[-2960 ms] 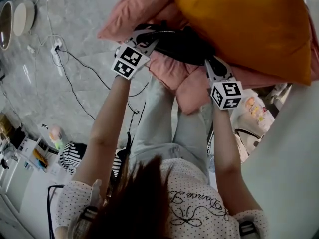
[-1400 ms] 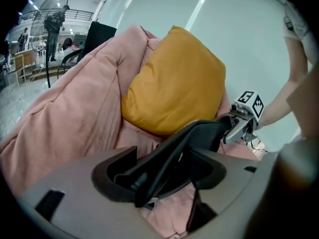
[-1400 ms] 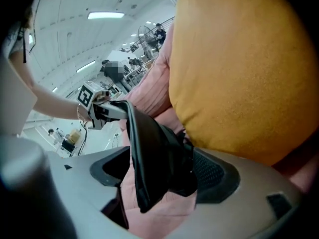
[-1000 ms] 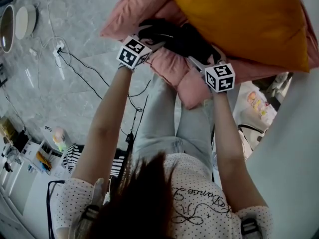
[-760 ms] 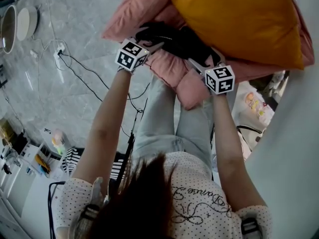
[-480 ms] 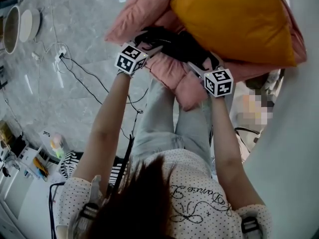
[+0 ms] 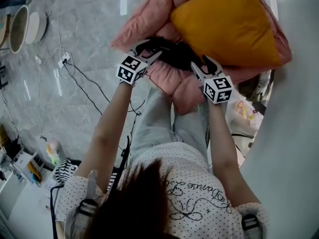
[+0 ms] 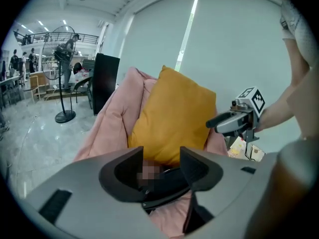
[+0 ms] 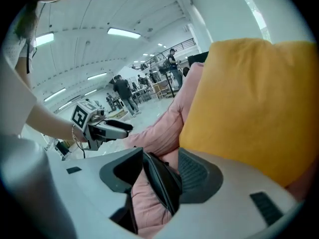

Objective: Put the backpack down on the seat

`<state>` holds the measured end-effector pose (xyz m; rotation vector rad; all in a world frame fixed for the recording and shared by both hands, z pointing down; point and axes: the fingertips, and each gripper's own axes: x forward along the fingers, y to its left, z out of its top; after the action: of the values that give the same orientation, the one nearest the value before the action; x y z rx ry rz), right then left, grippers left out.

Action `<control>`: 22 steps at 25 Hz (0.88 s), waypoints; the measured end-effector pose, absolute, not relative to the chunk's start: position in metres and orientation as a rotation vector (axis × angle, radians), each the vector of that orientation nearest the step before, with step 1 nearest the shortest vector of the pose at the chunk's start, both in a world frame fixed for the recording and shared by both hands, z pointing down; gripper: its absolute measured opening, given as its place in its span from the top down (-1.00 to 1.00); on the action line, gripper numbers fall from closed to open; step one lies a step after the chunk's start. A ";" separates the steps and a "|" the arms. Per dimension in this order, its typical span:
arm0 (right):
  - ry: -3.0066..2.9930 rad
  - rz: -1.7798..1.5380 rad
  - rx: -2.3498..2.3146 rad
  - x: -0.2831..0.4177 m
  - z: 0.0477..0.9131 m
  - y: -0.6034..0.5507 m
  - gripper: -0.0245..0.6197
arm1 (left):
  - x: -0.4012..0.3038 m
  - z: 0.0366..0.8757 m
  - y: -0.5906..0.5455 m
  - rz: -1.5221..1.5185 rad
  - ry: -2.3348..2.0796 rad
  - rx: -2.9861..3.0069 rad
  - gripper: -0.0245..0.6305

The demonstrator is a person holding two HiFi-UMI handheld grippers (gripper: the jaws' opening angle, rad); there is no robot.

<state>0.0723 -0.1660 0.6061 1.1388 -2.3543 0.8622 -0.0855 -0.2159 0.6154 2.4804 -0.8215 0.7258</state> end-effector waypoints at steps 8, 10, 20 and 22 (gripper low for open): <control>-2.419 0.622 1.246 0.073 0.531 -0.180 0.84 | -0.093 0.552 -0.219 0.599 -0.985 2.511 0.84; -2.441 0.598 1.259 0.074 0.516 -0.182 0.89 | -0.093 0.537 -0.218 0.571 -1.004 2.524 0.88; -2.538 0.403 1.281 0.091 0.434 -0.196 0.89 | -0.081 0.451 -0.223 0.437 -1.127 2.615 0.91; -2.565 0.358 1.289 0.095 0.409 -0.199 0.89 | -0.077 0.426 -0.224 0.393 -1.150 2.644 0.91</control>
<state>0.0951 -0.1991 0.4093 1.2887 -2.5648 0.3581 -0.0770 -0.2241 0.4259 2.6437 -1.1497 0.3929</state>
